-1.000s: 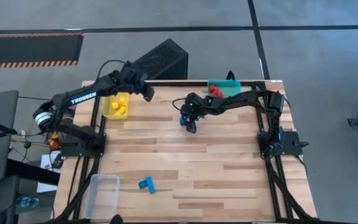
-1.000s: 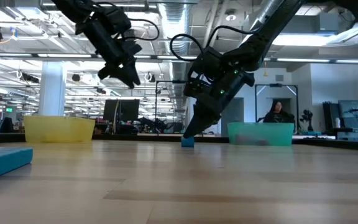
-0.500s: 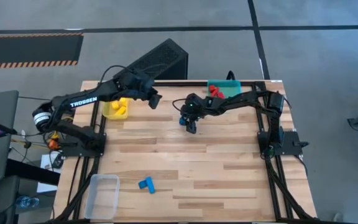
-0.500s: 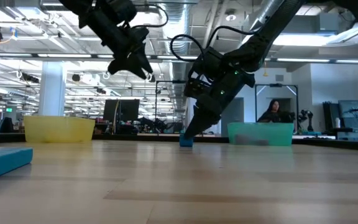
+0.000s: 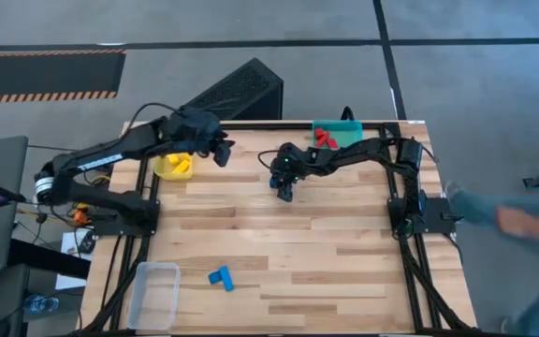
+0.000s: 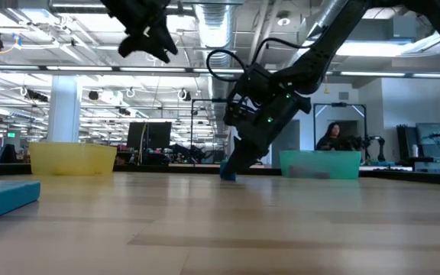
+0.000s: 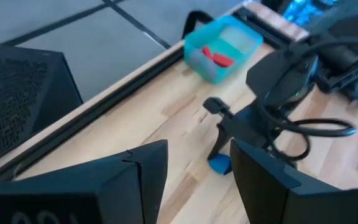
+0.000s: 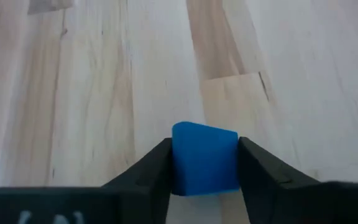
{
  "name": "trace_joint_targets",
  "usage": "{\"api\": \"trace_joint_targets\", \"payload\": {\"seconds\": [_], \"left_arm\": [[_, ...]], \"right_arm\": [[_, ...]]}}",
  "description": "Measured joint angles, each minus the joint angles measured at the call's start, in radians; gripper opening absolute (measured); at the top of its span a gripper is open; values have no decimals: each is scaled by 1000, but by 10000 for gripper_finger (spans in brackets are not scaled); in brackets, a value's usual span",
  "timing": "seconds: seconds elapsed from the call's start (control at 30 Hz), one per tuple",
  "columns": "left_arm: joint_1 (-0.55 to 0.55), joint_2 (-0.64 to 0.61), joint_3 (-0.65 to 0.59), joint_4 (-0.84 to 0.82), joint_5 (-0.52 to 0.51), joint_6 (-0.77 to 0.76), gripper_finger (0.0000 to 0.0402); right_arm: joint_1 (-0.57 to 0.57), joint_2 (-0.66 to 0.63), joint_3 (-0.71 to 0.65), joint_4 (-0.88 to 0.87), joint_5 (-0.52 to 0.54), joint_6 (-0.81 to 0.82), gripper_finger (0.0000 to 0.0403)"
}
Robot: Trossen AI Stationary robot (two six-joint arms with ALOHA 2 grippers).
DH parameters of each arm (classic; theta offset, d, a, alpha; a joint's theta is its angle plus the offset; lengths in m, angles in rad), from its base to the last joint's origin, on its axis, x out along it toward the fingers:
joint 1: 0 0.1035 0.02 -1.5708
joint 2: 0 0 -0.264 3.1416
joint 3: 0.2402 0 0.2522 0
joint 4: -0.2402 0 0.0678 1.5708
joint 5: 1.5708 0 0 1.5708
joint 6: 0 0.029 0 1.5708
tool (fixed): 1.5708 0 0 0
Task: Sort & place blocks by color
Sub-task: Put the top right blue block into the transparent bin
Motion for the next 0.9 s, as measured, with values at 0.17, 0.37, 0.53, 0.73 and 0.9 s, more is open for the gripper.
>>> {"api": "trace_joint_targets", "payload": {"seconds": [0.17,0.37,0.53,0.73,0.9], "left_arm": [[-50,-92,0,-29,-58,-108,159],[-141,-172,0,-93,-183,-206,159],[-159,-203,0,-223,-198,-236,159],[-154,-223,0,-268,-214,-120,159],[-153,-219,0,-347,-182,40,159]], "right_arm": [[-2,-2,16,-2,-14,93,110],[28,-18,15,65,-88,178,87],[92,-39,17,172,-120,308,86],[207,-47,94,221,-97,410,85],[289,50,315,207,-58,402,85]]}}
